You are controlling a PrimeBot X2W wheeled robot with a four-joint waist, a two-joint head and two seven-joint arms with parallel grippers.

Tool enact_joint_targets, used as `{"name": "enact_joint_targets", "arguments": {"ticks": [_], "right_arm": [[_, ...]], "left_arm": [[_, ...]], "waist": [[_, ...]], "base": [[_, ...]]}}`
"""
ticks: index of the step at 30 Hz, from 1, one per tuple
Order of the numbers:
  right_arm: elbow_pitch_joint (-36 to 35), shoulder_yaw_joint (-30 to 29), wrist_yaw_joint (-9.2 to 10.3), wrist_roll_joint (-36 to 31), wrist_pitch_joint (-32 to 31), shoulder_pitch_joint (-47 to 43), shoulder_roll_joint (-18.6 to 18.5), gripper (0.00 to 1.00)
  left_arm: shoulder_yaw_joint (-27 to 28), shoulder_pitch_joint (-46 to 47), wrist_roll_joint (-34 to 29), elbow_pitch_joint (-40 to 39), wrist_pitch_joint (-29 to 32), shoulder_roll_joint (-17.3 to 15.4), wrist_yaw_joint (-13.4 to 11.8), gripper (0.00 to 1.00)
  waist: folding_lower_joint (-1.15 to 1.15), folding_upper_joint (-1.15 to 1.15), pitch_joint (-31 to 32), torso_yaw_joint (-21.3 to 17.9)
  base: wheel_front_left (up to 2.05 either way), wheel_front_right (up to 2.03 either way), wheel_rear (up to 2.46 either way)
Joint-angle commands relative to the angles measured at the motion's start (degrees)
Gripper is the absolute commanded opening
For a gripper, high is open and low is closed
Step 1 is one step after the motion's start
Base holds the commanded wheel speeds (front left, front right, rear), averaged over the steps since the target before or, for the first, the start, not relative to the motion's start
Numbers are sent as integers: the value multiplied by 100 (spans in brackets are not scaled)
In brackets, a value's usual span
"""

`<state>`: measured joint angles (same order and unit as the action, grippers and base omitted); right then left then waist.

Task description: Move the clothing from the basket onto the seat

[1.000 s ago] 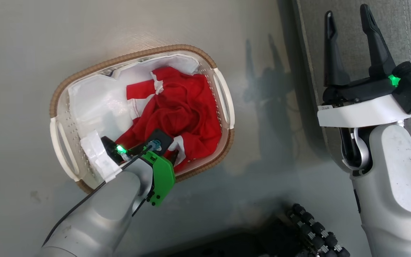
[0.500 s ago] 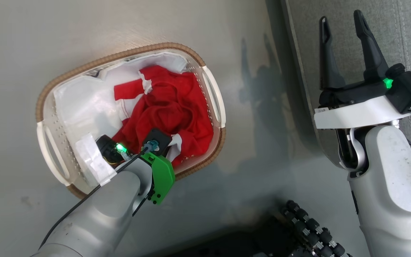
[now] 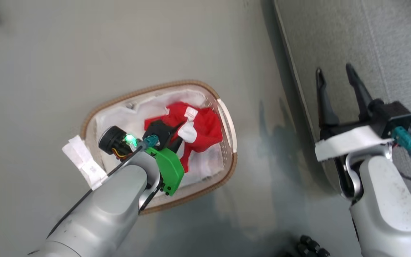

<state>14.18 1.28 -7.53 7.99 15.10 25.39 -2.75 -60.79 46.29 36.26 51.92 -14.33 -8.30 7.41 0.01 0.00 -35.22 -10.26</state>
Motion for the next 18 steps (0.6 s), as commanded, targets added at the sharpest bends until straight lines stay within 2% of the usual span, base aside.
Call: {"name": "enact_joint_targets", "arguments": {"ticks": [1,10,18], "right_arm": [[81,-31,8,-34,9,-199,-26,100],[461,-2,8,-105,10,-956,-27,100],[607,191,8,-38,10,-1374,-25,100]], "left_arm": [[50,67,74,-128,-53,-61,7,0],[153,144,124,-1037,-89,-397,7,0],[266,554,434,-1779,226,-831,7,0]], "waist": [[-1,0,1046,412],[-1,0,2472,564],[-1,0,3273,508]], "base": [[0,0,0],[0,0,0],[0,0,0]]}}
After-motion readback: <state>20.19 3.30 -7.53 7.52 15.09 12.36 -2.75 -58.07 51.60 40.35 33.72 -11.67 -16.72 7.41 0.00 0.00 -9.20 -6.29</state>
